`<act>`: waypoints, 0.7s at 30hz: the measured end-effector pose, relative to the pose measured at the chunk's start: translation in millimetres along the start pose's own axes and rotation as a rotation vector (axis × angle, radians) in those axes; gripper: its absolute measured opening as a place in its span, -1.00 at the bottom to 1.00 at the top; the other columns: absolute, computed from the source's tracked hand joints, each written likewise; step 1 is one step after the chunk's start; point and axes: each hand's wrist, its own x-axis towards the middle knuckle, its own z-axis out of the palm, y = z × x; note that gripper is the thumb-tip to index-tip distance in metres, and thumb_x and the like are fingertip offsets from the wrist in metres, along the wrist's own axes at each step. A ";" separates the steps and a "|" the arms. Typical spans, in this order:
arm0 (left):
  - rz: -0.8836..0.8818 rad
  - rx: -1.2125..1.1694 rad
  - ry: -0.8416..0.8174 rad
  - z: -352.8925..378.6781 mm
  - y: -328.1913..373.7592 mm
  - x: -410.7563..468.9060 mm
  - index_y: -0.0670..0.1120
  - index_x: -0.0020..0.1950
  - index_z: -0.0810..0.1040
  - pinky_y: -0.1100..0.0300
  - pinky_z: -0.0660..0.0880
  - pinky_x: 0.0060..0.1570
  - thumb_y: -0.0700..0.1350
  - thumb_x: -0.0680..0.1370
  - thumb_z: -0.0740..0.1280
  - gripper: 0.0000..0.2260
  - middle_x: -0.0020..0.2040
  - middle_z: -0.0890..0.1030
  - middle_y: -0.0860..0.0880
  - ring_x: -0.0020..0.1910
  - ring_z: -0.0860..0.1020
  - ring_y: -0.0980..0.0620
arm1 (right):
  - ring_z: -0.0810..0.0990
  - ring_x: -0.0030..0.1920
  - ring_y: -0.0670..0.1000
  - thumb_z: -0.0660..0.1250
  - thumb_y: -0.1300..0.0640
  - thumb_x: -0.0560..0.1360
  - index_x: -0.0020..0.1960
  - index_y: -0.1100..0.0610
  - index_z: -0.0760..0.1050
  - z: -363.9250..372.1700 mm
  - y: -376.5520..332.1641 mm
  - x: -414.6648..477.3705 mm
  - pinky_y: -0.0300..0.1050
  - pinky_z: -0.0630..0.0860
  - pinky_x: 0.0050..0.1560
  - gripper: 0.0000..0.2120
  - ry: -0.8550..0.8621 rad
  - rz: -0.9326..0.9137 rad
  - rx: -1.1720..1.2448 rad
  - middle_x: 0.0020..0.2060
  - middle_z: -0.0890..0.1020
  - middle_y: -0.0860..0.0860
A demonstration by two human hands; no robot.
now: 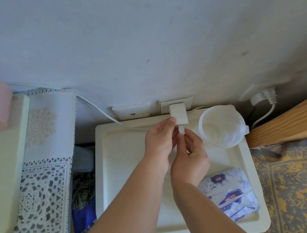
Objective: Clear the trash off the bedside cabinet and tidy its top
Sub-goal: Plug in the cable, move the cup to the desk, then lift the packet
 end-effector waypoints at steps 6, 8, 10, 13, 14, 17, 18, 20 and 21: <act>0.022 0.015 0.026 1.9 -2.9 -0.4 -0.09 -0.04 0.63 0.25 0.57 -0.12 -0.11 0.52 0.37 -0.91 -0.11 0.65 -0.13 -0.15 0.60 0.00 | 0.56 -0.18 -0.25 0.34 0.04 0.49 0.08 -0.11 0.58 1.5 -0.9 2.6 -0.45 0.35 -0.18 -0.82 0.004 -0.016 -0.024 -0.16 0.65 -0.21; 0.031 0.018 0.031 2.9 -4.4 -0.5 -0.10 -0.04 0.63 0.23 0.56 -0.09 -0.11 0.52 0.37 -0.90 -0.11 0.65 -0.14 -0.15 0.59 -0.01 | 0.56 -0.18 -0.24 0.33 0.04 0.50 0.08 -0.10 0.59 2.7 -1.8 4.4 -0.30 0.45 -0.08 -0.82 0.002 -0.018 -0.030 -0.18 0.65 -0.21; 0.037 0.027 0.029 3.2 -5.2 0.3 -0.09 -0.05 0.64 0.23 0.58 -0.11 -0.10 0.52 0.37 -0.91 -0.14 0.67 -0.12 -0.18 0.61 0.01 | 0.57 -0.16 -0.22 0.33 0.04 0.49 0.08 -0.09 0.59 3.3 -3.7 5.0 -0.09 0.50 0.07 -0.82 0.002 -0.021 -0.040 -0.22 0.62 -0.25; 0.042 0.045 0.038 2.4 -6.7 2.2 -0.07 -0.07 0.65 0.21 0.60 -0.11 -0.09 0.51 0.37 -0.91 -0.17 0.68 -0.09 -0.21 0.63 0.04 | 0.57 -0.17 -0.22 0.34 0.04 0.49 0.07 -0.10 0.60 4.3 -5.2 5.4 0.06 0.49 0.15 -0.83 0.006 -0.040 -0.059 -0.26 0.60 -0.27; 0.042 0.048 0.041 2.3 -7.3 2.5 -0.05 -0.09 0.65 0.19 0.60 -0.10 -0.09 0.51 0.37 -0.92 -0.17 0.68 -0.09 -0.21 0.63 0.04 | 0.58 -0.17 -0.21 0.34 0.03 0.48 0.07 -0.10 0.60 4.2 -5.1 5.8 0.07 0.48 0.15 -0.82 0.006 -0.042 -0.060 -0.25 0.61 -0.27; 0.033 0.045 0.038 2.3 -6.8 1.8 -0.06 -0.10 0.65 0.17 0.60 -0.11 -0.09 0.51 0.38 -0.92 -0.18 0.68 -0.09 -0.20 0.63 0.02 | 0.59 -0.15 -0.19 0.34 0.03 0.49 0.08 -0.09 0.59 3.0 -5.1 6.0 0.08 0.48 0.16 -0.82 -0.002 -0.051 -0.061 -0.15 0.67 -0.20; 0.035 0.046 0.035 1.8 -5.7 1.5 -0.07 -0.08 0.65 0.20 0.61 -0.14 -0.09 0.50 0.38 -0.92 -0.19 0.68 -0.09 -0.22 0.63 0.03 | 0.60 -0.13 -0.18 0.34 0.03 0.49 0.09 -0.09 0.59 2.6 -5.2 5.7 0.05 0.49 0.15 -0.81 -0.008 -0.057 -0.066 -0.12 0.68 -0.18; 0.045 0.062 0.023 0.8 -2.8 1.4 -0.07 -0.09 0.64 0.30 0.60 -0.25 -0.10 0.50 0.38 -0.93 -0.25 0.69 -0.04 -0.28 0.64 0.09 | 0.61 -0.08 -0.16 0.32 0.02 0.50 0.11 -0.11 0.57 2.1 -5.6 5.6 -0.16 0.50 0.03 -0.81 -0.025 -0.061 -0.073 -0.09 0.68 -0.16; 0.050 0.076 0.019 0.8 -0.7 1.0 -0.05 -0.12 0.64 0.34 0.58 -0.31 -0.11 0.51 0.38 -0.94 -0.30 0.69 0.01 -0.33 0.64 0.13 | 0.61 -0.05 -0.15 0.31 0.01 0.50 0.12 -0.12 0.55 1.8 -5.9 5.5 -0.28 0.45 -0.07 -0.80 -0.035 -0.062 -0.079 -0.10 0.67 -0.17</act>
